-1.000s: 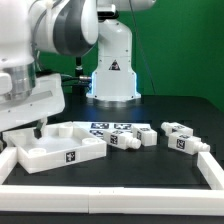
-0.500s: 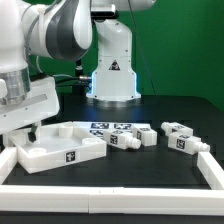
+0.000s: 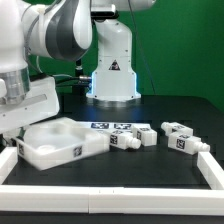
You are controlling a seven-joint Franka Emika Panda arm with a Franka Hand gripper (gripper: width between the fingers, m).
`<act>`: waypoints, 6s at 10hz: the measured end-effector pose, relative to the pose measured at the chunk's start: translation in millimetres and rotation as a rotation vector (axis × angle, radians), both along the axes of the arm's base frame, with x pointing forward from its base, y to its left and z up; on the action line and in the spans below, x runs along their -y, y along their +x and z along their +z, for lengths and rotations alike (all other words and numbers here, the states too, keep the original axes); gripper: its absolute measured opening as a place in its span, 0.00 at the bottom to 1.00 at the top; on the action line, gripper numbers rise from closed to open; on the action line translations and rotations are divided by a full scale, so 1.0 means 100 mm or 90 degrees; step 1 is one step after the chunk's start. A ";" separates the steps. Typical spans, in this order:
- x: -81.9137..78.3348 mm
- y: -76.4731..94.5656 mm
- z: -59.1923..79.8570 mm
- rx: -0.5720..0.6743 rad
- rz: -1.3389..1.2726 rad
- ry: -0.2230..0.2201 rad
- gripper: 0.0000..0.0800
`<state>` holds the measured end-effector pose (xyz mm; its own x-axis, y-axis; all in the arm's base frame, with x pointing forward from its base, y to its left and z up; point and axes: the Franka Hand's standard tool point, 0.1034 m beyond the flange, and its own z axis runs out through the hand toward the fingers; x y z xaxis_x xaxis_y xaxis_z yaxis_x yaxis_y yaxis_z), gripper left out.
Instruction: Assemble one leg
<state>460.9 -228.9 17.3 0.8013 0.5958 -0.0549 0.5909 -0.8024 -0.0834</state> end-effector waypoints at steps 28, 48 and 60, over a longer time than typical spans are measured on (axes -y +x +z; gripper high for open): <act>-2.08 0.90 0.02 -0.033 -0.450 -0.082 0.64; -3.11 -0.21 0.59 0.034 -0.048 -0.081 0.81; -2.97 -0.52 0.48 -0.432 -0.151 -0.344 0.81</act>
Offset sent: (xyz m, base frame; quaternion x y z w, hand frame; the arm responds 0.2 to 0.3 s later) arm 0.0117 0.0176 0.0037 0.0907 -0.0869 0.2687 0.9550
